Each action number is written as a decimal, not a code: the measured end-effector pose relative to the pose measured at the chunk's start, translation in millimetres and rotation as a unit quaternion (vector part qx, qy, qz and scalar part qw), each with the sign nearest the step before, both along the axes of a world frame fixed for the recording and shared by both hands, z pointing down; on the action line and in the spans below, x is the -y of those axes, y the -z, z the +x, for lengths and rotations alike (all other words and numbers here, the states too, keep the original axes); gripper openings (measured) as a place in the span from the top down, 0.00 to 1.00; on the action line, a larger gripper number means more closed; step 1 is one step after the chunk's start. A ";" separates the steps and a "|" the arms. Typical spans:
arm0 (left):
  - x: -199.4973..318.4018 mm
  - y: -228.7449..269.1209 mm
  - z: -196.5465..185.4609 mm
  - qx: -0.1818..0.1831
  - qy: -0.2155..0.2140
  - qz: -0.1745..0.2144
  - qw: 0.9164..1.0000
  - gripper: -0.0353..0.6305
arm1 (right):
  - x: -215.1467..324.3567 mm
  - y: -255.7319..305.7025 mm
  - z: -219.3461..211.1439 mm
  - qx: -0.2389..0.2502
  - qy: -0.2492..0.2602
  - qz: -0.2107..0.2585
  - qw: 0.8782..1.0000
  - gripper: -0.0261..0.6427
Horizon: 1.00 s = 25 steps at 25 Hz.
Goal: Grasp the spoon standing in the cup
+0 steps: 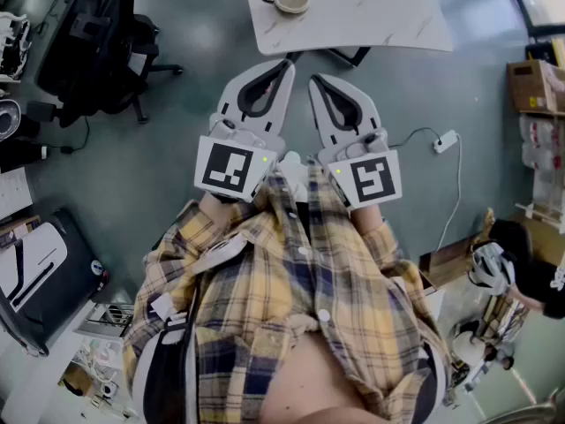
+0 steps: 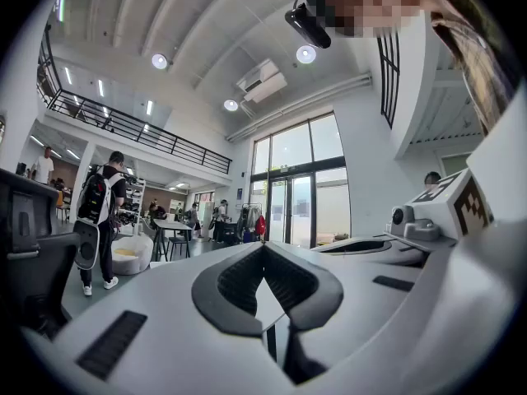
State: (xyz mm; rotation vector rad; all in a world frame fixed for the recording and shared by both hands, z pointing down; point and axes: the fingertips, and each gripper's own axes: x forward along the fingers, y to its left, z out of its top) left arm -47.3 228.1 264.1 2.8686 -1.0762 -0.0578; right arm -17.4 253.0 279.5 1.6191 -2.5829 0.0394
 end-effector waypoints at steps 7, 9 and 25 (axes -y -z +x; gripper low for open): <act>-6.8 0.9 11.3 0.003 0.004 0.003 1.000 0.92 | -7.3 3.5 7.5 0.011 0.005 0.009 1.000 0.91; -11.5 0.9 13.5 0.006 0.008 0.005 1.000 0.92 | -12.2 3.1 9.9 0.014 0.008 0.009 1.000 0.91; -18.7 -12.3 8.2 0.010 0.058 0.000 0.998 0.92 | -24.5 -13.3 22.0 0.027 0.038 -0.007 0.999 0.91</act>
